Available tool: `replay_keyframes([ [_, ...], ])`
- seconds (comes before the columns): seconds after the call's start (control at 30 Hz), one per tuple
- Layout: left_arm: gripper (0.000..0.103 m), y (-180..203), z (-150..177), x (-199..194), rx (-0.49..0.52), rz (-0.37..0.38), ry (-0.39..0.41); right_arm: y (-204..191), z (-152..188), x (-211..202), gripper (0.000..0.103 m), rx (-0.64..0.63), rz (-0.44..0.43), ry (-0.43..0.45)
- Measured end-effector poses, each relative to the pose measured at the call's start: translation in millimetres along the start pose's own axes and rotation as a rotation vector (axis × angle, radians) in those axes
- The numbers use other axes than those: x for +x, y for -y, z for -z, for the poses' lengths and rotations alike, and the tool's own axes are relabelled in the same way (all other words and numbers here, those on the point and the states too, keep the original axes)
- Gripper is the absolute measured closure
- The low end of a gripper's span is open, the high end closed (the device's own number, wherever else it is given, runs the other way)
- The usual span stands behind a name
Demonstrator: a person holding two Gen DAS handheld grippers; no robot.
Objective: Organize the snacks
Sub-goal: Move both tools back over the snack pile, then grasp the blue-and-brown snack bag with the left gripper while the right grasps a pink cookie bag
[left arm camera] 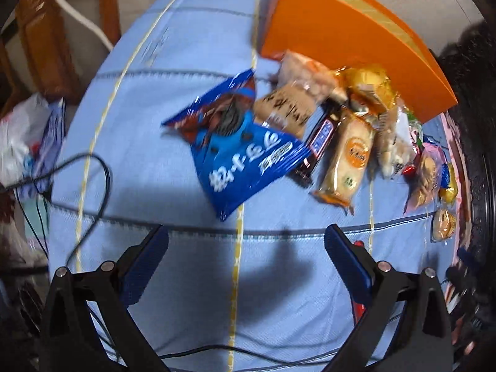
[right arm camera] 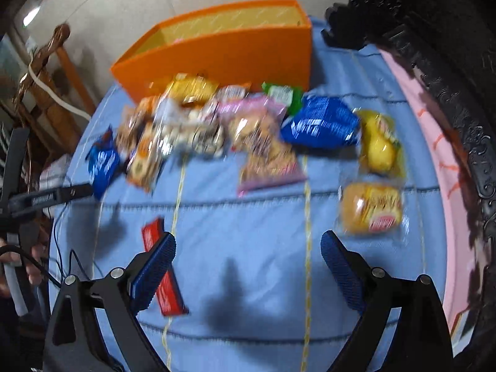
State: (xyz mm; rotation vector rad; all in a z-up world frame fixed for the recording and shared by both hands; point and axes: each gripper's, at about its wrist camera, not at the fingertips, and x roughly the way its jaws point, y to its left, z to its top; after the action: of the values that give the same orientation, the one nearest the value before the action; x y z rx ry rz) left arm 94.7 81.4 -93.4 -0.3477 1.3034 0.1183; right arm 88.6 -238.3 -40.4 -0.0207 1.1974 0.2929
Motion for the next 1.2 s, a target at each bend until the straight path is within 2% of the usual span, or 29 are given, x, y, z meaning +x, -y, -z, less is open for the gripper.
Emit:
replay_keyframes([
  [0.23,0.004,-12,-13,0,-0.069,-0.007,0.003,-3,7,-3,0.008,0.010,-0.023,-0.006],
  [0.53,0.004,-15,-64,8,-0.154,-0.029,-0.006,1,2,7,0.008,0.022,-0.028,-0.021],
  [0.73,0.004,-9,-80,33,-0.135,-0.086,-0.070,-1,-7,17,0.008,0.023,-0.041,-0.033],
  [0.8,0.004,-11,-84,45,-0.139,-0.074,-0.090,-4,-10,19,0.008,0.014,-0.043,-0.037],
  [0.9,0.004,-16,-89,53,-0.175,-0.076,-0.091,-9,-14,23,0.008,-0.005,-0.046,-0.043],
  [0.97,0.004,-18,-90,60,-0.164,-0.094,-0.108,-11,-15,25,0.008,-0.013,-0.046,-0.047],
  [1.03,0.004,-16,-90,59,-0.141,-0.102,-0.086,-12,-16,26,0.008,-0.016,-0.047,-0.050],
  [1.07,0.006,-17,-89,59,-0.136,-0.099,-0.075,-12,-17,27,0.008,-0.019,-0.046,-0.052],
  [1.1,0.015,-17,-88,57,-0.136,-0.103,-0.060,-12,-17,28,0.008,-0.020,-0.043,-0.056],
  [1.13,0.038,-18,-85,52,-0.134,-0.124,-0.040,-13,-17,29,0.008,-0.019,-0.041,-0.058],
  [1.2,0.046,-15,-82,44,-0.099,-0.127,-0.017,-12,-17,29,0.008,-0.017,-0.040,-0.058],
])
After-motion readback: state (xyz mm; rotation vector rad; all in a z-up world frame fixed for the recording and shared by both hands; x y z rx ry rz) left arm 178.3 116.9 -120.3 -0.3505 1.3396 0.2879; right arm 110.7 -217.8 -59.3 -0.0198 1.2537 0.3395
